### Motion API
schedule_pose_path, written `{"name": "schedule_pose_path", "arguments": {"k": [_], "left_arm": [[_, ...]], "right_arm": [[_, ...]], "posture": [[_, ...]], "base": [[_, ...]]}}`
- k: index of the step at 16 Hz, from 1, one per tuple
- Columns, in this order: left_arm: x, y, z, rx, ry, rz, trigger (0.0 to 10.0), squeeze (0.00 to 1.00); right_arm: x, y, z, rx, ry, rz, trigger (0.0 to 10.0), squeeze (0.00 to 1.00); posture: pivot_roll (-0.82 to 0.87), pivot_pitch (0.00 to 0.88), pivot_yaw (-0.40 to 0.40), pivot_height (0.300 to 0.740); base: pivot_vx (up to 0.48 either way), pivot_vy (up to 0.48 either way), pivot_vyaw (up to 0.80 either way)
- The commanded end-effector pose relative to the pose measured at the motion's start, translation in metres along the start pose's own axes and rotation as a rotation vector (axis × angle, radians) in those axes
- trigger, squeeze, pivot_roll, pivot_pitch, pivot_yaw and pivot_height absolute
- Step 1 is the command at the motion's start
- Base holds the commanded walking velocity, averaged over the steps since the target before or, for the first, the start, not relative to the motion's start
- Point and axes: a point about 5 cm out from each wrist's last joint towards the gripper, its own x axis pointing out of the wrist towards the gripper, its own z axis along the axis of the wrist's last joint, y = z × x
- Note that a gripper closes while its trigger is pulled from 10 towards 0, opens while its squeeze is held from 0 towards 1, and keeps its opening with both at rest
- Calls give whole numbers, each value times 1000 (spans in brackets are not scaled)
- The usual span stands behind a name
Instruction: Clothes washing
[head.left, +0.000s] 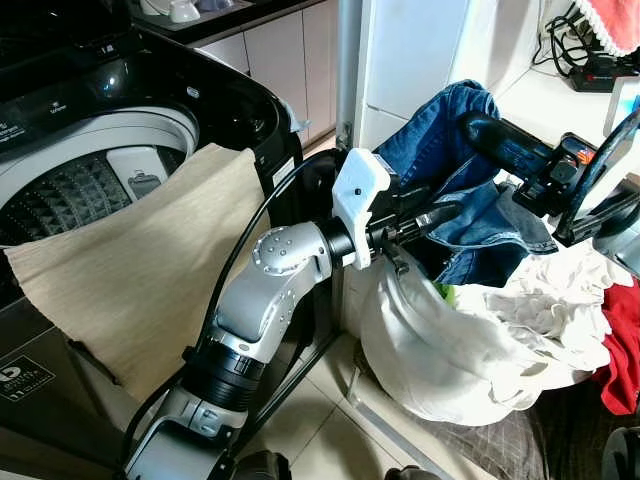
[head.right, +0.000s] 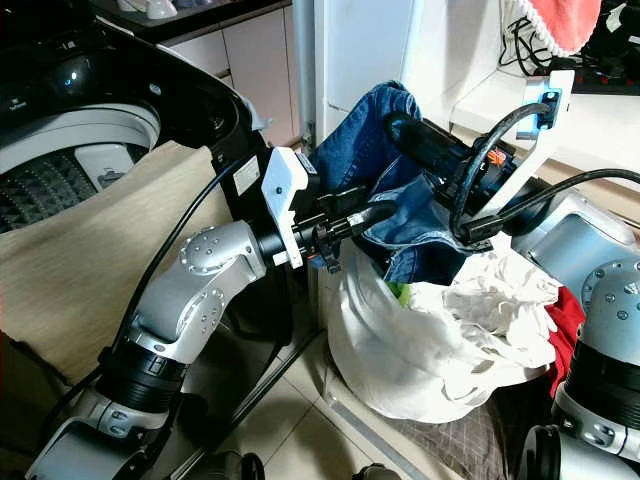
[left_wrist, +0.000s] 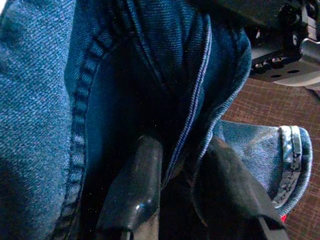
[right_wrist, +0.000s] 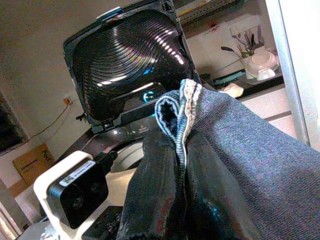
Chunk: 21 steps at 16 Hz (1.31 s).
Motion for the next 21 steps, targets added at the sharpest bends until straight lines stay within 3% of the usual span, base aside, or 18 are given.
{"name": "schedule_pose_path", "arguments": {"k": [1, 3, 4, 5, 7, 8, 9, 10, 11, 12, 14, 15, 16, 17, 18, 19, 20, 21], "left_arm": [[0, 4, 2, -3, 0, 6, 0, 0], [-1, 5, 3, -4, -5, 16, 0, 0], [-2, 6, 4, -4, -10, 24, 0, 0], [-5, 11, 6, -3, -23, 52, 0, 0], [-10, 20, 12, -3, -54, 111, 0, 0], [-18, 36, 24, 36, -90, 196, 0, 0], [-25, 47, 33, 73, -113, 262, 0, 0], [-46, 78, 64, 171, -181, 442, 0, 0], [-62, 99, 88, 252, -216, 564, 0, 0], [-70, 106, 99, 290, -231, 613, 0, 0], [-104, 138, 169, 555, -302, 847, 0, 0], [-113, 143, 194, 651, -327, 906, 0, 0], [-127, 144, 242, 847, -388, 993, 0, 0], [-135, 138, 277, 967, -462, 1044, 0, 0], [-139, 137, 294, 1005, -493, 1065, 0, 0], [-135, 149, 285, 943, -375, 1067, 0, 0], [-131, 165, 259, 832, -212, 1054, 0, 0], [-127, 183, 211, 682, 23, 1021, 4157, 0]], "right_arm": [[0, 6, 4, -40, -2, 12, 0, 0], [0, 6, 3, -44, 0, 5, 0, 0], [0, 5, 3, -40, 0, -8, 2549, 878], [0, 4, 2, -20, 4, -2, 10000, 1000], [-1, 4, 2, -26, 3, -9, 10000, 1000], [-5, -4, 0, -66, 27, -98, 10000, 1000], [-8, -8, 0, -68, 29, -131, 10000, 467], [-14, -12, 2, -79, 6, -169, 10000, 0], [-16, -12, 4, -87, -8, -180, 10000, 0], [-17, -12, 4, -90, -13, -185, 10000, 0], [-19, -13, 0, -105, -3, -203, 10000, 0], [-19, -12, -2, -104, -2, -202, 10000, 0], [-17, -12, -5, -108, 2, -203, 10000, 0], [-15, -13, -7, -113, 6, -205, 10000, 0], [-13, -12, -7, -115, 3, -203, 10000, 0], [-11, -11, -9, -122, 9, -199, 10000, 0], [-9, -9, -14, -133, 32, -190, 10000, 0], [-6, -2, -24, -166, 96, -158, 10000, 0]], "posture": [[-157, 27, 57, 740], [-159, 17, 58, 740], [-158, 11, 57, 740], [-158, 10, 57, 740], [-157, 6, 57, 740], [-157, 5, 57, 740], [-155, 4, 58, 740], [-149, 1, 59, 740], [-148, 0, 59, 740], [-148, 0, 59, 740], [-135, 0, 55, 740], [-133, 0, 55, 740], [-131, 0, 56, 740], [-123, 0, 61, 740], [-123, 0, 63, 740], [-122, 0, 68, 740], [-125, 0, 71, 740], [-131, 0, 76, 740]], "base": [[0, 0, 0], [0, 0, 0], [0, 0, 0], [0, 0, 0], [0, 0, 0], [0, 0, 0], [0, 0, 0], [0, 0, 0], [0, 0, 0], [0, 0, 0], [0, 0, 0], [0, 0, 0], [0, 0, 0], [0, 0, 0], [0, 0, 0], [0, 0, 0], [0, 0, 0], [0, 0, 0]]}}
